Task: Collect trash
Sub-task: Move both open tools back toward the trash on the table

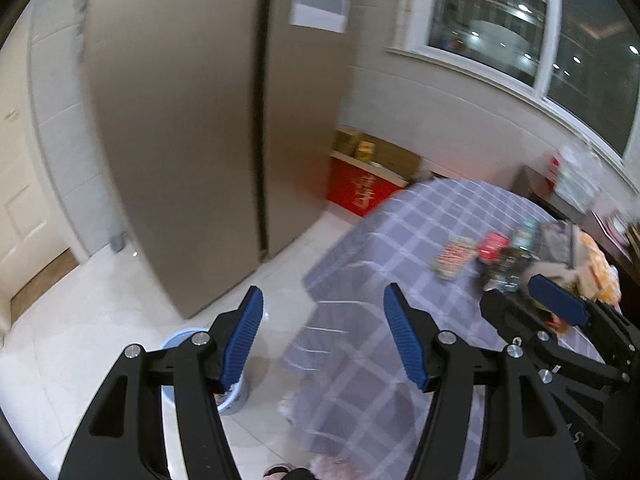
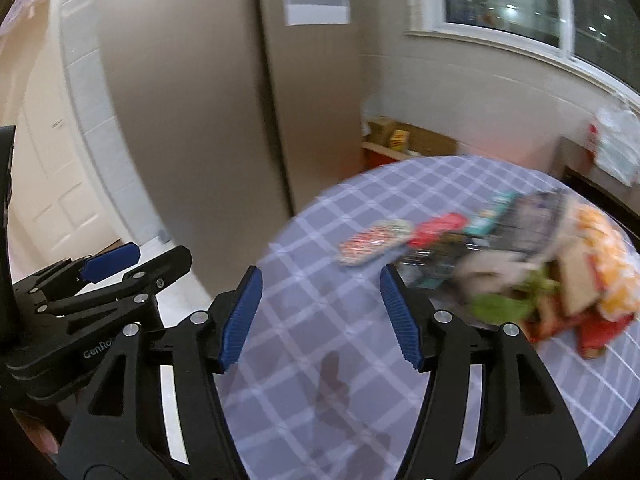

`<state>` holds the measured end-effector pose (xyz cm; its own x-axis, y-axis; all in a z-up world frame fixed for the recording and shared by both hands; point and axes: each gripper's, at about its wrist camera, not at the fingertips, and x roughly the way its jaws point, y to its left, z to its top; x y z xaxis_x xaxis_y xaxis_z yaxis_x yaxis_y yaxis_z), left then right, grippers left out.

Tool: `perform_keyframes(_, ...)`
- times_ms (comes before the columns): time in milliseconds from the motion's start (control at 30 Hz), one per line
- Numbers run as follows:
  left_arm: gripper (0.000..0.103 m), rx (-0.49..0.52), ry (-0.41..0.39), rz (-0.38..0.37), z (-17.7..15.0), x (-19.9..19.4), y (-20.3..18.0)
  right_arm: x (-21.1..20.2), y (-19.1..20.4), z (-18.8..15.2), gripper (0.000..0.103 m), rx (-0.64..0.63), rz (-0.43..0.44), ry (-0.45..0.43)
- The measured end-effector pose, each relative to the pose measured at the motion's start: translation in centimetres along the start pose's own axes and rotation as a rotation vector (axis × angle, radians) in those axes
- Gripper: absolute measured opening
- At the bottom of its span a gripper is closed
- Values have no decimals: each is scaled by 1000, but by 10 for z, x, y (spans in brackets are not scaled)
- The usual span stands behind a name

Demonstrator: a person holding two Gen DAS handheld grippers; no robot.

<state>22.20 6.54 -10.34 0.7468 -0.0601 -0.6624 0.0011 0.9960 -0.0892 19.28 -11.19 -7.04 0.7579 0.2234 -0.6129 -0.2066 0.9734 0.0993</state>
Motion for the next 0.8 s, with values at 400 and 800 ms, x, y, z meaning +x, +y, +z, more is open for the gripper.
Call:
perform_keyframes(400, 63, 44, 23, -24, 26, 29, -39, 12, -48, 29, 61, 53, -7, 0)
perform_keyframes(800, 64, 198, 126, -84, 30, 95, -76, 37, -79, 16, 61, 72, -143, 69)
